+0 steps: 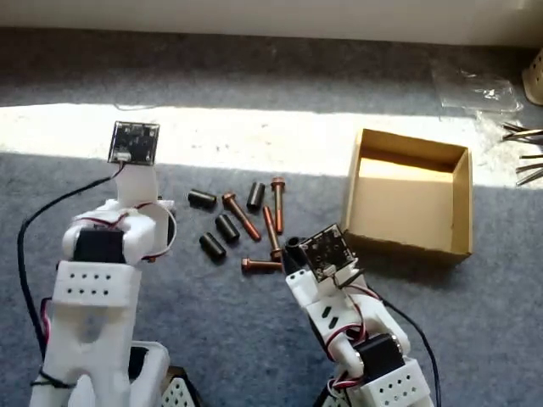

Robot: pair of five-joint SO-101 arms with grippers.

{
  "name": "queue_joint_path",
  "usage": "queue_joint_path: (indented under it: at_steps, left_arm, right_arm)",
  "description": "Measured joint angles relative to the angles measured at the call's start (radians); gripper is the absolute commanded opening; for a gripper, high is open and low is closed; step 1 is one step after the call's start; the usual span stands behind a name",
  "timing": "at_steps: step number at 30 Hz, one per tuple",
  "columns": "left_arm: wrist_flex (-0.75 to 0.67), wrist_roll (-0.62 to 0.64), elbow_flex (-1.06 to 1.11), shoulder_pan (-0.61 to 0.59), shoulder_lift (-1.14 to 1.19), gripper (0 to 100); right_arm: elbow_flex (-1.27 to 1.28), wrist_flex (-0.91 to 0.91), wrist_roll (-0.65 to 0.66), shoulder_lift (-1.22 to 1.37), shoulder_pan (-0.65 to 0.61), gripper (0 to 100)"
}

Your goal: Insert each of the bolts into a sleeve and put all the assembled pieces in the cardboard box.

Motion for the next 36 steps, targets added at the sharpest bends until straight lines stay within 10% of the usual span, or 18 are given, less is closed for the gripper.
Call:
queue_joint_path:
  at_steps: [17, 36]
  left_arm:
    - [0.011, -0.071, 0.192, 0.000, -0.572, 0]
    - [-0.160, 0.034, 0.192, 0.140, -0.620, 0]
  right_arm:
    - [0.008, -0.201, 0.000, 0.000, -0.006, 0.3]
    - [0.008, -0.204, -0.193, 0.000, -0.075, 0.3]
